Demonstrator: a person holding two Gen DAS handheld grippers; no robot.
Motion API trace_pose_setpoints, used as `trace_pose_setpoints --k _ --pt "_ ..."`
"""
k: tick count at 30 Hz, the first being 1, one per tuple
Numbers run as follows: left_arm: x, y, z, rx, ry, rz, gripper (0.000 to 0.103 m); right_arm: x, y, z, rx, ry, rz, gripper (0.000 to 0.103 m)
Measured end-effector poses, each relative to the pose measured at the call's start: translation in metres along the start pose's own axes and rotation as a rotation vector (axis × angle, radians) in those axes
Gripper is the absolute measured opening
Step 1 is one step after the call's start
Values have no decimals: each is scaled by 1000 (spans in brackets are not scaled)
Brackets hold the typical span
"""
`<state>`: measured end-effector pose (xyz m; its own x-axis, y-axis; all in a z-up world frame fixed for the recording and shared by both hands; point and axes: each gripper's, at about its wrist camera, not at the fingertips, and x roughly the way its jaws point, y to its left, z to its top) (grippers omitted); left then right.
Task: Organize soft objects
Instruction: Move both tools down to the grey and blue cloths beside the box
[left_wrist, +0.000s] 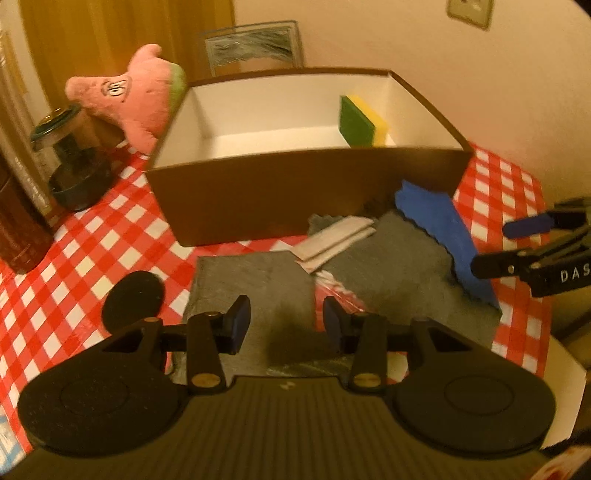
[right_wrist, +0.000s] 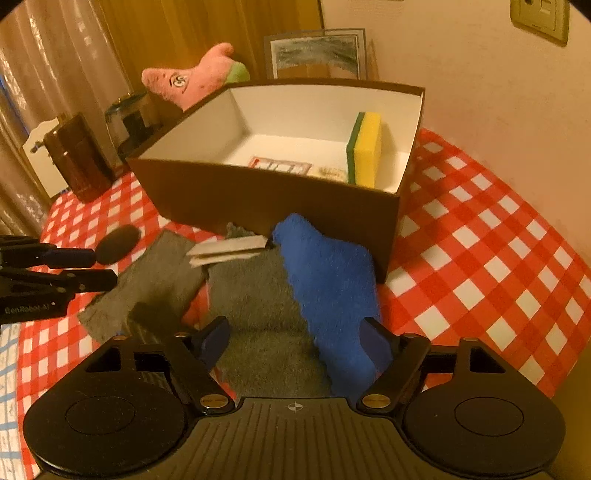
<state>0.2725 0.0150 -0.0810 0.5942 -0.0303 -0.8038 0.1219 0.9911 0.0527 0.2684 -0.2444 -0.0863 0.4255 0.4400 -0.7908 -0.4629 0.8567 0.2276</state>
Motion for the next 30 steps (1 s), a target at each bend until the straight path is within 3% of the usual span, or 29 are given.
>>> trace_pose_setpoints --k 11,30 --pt "38 -27 7 213 -1 26 40 18 -16 5 35 15 -53 81" --pt "104 -52 16 577 -13 73 38 41 -38 9 124 55 -52 81"
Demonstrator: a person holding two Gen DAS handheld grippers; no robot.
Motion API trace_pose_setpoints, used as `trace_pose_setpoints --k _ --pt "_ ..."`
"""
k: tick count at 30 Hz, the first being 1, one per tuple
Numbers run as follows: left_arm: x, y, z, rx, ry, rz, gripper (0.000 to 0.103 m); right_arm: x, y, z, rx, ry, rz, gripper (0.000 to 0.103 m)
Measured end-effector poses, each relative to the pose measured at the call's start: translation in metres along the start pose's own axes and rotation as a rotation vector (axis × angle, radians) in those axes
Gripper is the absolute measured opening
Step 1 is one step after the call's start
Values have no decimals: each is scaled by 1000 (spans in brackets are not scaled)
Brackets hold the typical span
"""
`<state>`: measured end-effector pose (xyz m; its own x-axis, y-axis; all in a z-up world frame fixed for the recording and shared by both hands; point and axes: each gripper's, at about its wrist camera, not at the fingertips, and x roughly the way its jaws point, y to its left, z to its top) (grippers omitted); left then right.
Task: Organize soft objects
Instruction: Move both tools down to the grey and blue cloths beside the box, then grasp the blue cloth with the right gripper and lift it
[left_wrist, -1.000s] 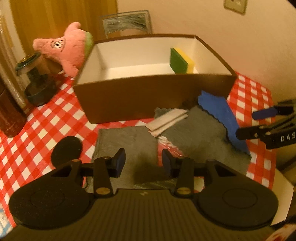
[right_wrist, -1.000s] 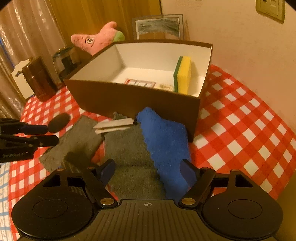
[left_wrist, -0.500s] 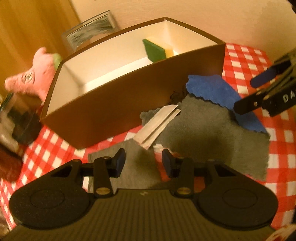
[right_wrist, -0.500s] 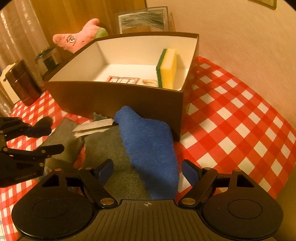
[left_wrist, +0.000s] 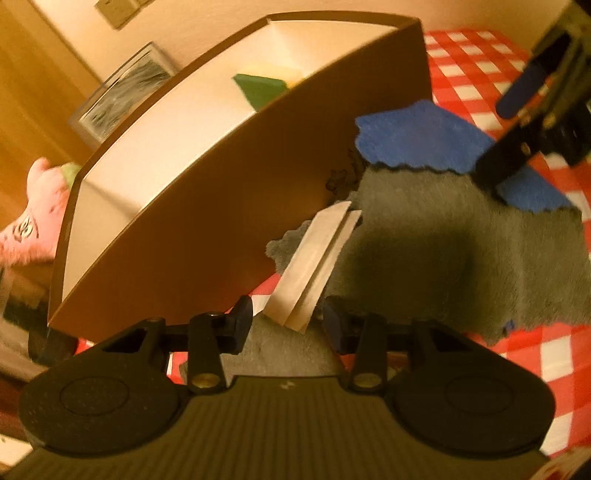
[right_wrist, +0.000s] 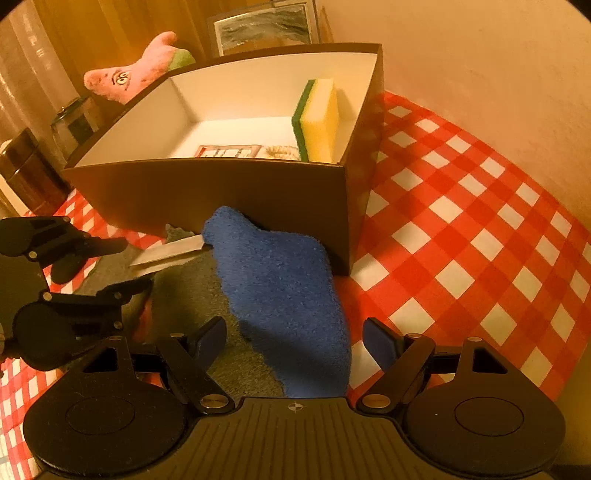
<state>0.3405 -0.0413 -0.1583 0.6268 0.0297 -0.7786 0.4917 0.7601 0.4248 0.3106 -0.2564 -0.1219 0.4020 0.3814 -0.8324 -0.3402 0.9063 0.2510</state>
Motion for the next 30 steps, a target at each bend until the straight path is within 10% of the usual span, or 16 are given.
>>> trace_pose_setpoints --k 17,30 --pt "-9 2 0 61 -80 14 3 0 -4 0 13 -18 12 81" --pt "-66 51 -51 -531 -32 -33 3 14 -1 1 -40 -85 62 80"
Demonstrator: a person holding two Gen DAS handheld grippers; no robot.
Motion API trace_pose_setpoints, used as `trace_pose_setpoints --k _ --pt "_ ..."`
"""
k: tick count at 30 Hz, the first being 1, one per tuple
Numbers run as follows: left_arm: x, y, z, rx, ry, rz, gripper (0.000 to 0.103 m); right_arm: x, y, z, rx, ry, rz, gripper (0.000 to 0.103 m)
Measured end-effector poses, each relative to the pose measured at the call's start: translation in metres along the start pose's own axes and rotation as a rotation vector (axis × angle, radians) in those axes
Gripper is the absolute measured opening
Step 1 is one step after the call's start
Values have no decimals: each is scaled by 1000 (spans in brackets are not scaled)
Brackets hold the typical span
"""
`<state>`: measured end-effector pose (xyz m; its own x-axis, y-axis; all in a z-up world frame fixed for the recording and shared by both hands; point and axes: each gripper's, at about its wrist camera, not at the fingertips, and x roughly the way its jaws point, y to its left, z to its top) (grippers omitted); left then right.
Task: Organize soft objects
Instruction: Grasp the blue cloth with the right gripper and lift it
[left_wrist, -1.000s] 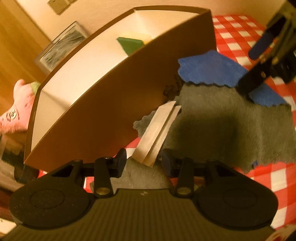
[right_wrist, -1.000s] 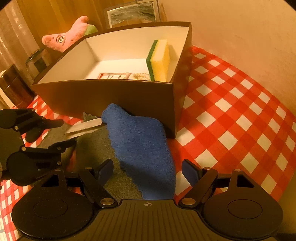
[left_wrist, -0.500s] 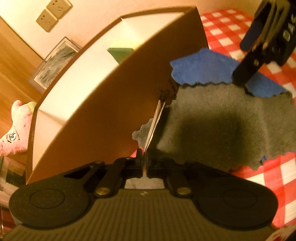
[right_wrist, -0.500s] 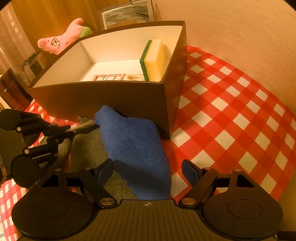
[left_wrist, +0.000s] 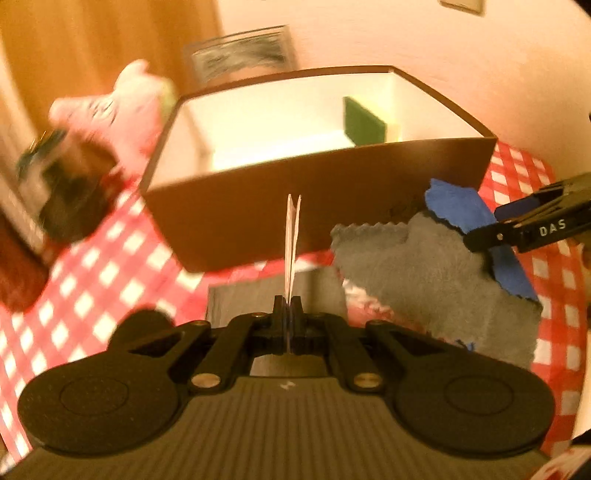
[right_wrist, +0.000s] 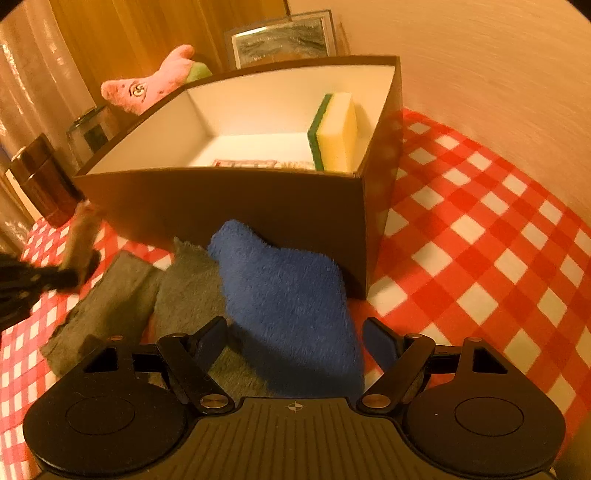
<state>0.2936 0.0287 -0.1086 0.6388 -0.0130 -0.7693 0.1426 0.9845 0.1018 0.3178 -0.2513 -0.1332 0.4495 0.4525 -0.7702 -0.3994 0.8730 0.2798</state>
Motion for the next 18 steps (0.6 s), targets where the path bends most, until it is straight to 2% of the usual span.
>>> trace_pose_setpoints --k 2,3,4,6,12,14,18 --pt "-5 4 -6 -40 15 7 3 0 2 1 -26 -28 -3 80" --pt "-7 8 -8 -59 21 6 3 0 3 2 -45 -42 -2 74" --pt "-9 10 -11 -80 26 4 3 -1 6 3 -70 -53 3 55" --pt "-13 13 -15 -113 35 1 3 1 12 4 -119 -28 -6 42" --pt "-22 11 -25 -162 48 3 3 7 12 2 -119 -10 -21 41" --pt "-25 11 -26 -162 53 13 3 4 16 2 -168 -14 -13 8" --pt "-33 13 -28 -179 43 32 3 -21 26 3 -210 -77 5 8"
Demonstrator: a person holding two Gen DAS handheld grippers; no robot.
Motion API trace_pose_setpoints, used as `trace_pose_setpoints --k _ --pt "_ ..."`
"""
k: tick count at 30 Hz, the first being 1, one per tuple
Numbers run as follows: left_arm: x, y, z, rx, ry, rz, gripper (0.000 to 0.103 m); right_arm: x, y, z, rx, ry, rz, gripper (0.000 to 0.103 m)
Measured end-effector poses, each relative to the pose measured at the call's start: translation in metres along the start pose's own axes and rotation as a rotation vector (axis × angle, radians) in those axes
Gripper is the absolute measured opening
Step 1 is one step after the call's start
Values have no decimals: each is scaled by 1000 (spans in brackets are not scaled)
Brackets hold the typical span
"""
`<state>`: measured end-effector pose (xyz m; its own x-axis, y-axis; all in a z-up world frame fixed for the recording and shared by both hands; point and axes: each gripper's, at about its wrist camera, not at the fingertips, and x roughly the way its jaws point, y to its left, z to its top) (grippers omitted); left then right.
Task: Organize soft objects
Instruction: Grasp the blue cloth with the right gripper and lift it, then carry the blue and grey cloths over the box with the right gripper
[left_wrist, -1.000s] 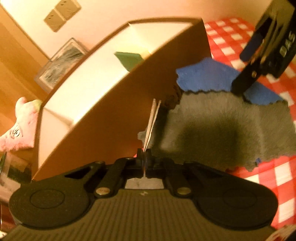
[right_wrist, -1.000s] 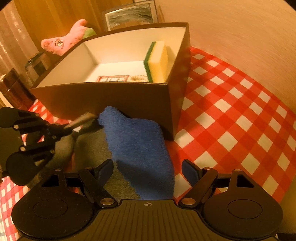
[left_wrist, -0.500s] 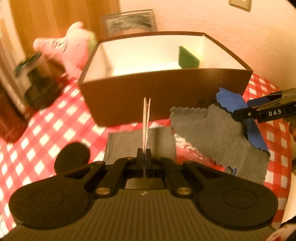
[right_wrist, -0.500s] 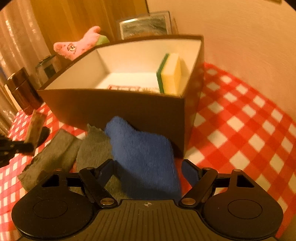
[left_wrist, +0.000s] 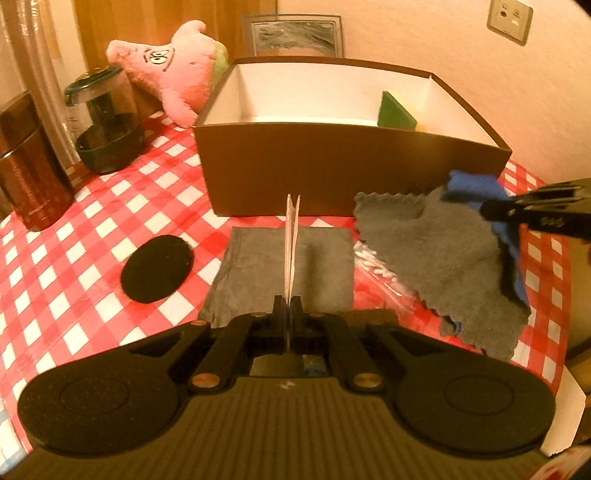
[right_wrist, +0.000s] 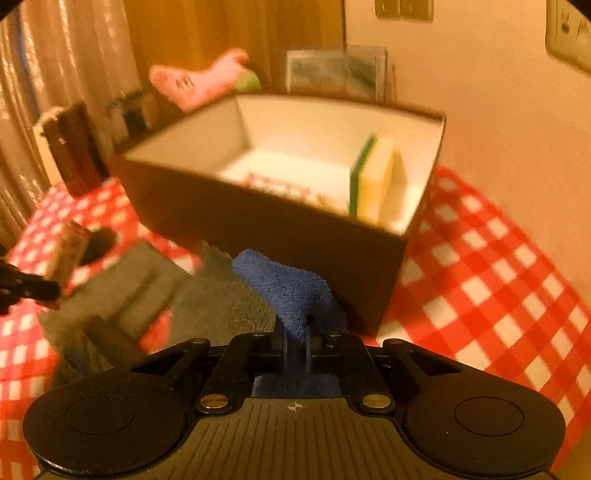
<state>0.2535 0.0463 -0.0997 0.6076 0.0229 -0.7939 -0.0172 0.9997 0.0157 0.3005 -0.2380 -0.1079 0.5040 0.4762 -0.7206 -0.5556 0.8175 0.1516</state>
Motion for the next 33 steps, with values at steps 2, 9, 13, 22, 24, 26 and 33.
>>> trace_pose_setpoints --k 2,9,13,22,24,26,33 --pt "-3 2 0 -8 -4 10 3 -15 5 5 -2 -37 12 8" --pt "-19 8 6 -26 -23 46 3 -73 19 42 -27 -181 62 8" --pt "-31 11 12 -38 -41 47 3 -100 19 63 -12 -248 71 8" --pt "-55 14 34 -21 -97 62 3 -129 14 86 13 -290 30 8" --pt "-57 14 41 -14 -109 66 3 -134 12 88 16 -293 19 8" --pt "-60 14 48 -4 -121 69 3 -137 11 91 20 -295 14 8" --pt "-60 10 81 36 -165 61 3 -141 8 110 0 -310 -1 8"
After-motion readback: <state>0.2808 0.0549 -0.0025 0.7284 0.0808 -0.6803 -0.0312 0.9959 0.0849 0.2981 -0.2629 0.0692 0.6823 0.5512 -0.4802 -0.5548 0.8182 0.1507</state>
